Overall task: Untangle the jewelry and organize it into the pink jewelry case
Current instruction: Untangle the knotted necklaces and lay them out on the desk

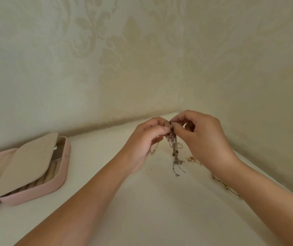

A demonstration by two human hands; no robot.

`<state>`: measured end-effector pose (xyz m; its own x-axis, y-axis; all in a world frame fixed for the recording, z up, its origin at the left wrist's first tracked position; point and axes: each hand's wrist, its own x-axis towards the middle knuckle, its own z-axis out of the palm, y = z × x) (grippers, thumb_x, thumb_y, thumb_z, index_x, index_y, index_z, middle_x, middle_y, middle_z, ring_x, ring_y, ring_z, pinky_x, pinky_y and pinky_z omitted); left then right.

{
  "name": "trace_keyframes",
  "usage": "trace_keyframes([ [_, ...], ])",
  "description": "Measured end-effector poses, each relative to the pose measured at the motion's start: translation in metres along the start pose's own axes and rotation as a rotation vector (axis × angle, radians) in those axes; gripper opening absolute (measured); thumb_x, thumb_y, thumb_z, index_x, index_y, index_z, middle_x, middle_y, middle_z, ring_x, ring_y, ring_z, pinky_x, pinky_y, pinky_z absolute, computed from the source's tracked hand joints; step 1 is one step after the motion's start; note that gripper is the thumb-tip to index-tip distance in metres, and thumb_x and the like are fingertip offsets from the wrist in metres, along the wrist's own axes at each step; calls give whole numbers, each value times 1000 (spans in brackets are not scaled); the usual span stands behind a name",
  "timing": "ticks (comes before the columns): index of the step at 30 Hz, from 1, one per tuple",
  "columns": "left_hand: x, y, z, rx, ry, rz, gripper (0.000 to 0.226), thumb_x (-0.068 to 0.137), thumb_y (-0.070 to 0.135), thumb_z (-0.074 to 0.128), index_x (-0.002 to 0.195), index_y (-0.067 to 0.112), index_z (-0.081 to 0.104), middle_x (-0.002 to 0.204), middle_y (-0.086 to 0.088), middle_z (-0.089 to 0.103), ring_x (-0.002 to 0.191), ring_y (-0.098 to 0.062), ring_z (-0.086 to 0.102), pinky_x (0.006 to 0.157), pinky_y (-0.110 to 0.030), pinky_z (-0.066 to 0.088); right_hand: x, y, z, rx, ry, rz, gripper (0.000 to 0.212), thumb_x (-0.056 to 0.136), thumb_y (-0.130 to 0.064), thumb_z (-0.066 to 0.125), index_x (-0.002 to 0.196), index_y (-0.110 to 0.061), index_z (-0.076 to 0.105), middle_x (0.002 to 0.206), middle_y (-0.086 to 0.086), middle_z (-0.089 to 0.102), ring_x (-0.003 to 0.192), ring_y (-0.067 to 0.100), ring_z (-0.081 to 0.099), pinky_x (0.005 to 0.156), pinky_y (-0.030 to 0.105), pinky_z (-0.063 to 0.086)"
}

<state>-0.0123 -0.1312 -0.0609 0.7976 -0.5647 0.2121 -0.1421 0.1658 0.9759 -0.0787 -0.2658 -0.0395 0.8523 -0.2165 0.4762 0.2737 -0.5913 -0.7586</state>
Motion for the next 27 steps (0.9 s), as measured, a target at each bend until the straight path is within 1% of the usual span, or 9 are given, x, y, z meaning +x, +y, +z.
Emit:
trace_keyframes([
  [3,0,1,0,-27,49,18,7,75,22,56,73,16,59,75,5,59,78,-13,56,83,-34,39,2,0,-3,197,-57,171,13,89,-16,63,78,-18,69,58,-21,58,56,-3,50,51,8,37],
  [6,-1,2,-4,115,149,62,11,84,21,55,74,18,59,82,3,59,84,-7,55,83,-23,38,6,-3,-14,700,-232,349,8,85,-13,59,80,-12,66,81,-5,64,81,11,56,72,23,41],
  [9,-1,3,-4,141,183,121,11,92,13,57,82,12,59,84,-1,56,75,0,52,73,-10,38,7,-5,-19,1031,-335,442,9,75,-17,57,78,-10,61,85,3,63,81,15,57,72,29,37],
  [12,-1,1,-3,127,212,161,7,91,16,60,85,13,61,89,-1,61,85,-3,56,78,-10,40,7,-2,-14,1133,-284,488,6,73,-17,59,75,-11,58,81,4,63,79,17,56,70,29,36],
  [15,0,1,-4,101,224,172,10,81,25,59,87,18,64,92,2,64,95,-9,59,86,-16,41,7,-1,-10,1237,-222,487,8,65,-19,68,68,-12,66,78,2,64,72,14,56,63,23,40],
  [18,0,3,-3,72,201,172,21,82,15,58,100,22,66,102,3,66,107,-14,60,92,-22,43,6,-3,-7,1274,-225,452,9,70,-22,67,66,-14,70,74,-1,61,61,9,49,54,19,38],
  [21,-2,7,0,24,172,159,38,90,2,55,120,26,60,113,-6,62,101,-14,63,88,-26,50,5,-6,-3,1237,-245,455,15,79,-23,60,71,-16,71,64,-6,54,53,6,43,52,17,41],
  [24,-5,12,3,-157,106,139,46,86,16,60,129,31,53,120,-19,60,96,-25,64,81,-38,55,4,-10,-3,1185,-276,456,20,81,-26,58,77,-16,75,62,-8,53,53,4,45,54,16,45],
  [27,-5,15,5,-213,82,117,56,78,36,72,130,26,50,103,-9,66,89,-21,64,76,-36,56,4,-10,-6,1145,-341,400,23,83,-24,54,82,-17,76,67,-7,58,67,7,55,63,18,51],
])
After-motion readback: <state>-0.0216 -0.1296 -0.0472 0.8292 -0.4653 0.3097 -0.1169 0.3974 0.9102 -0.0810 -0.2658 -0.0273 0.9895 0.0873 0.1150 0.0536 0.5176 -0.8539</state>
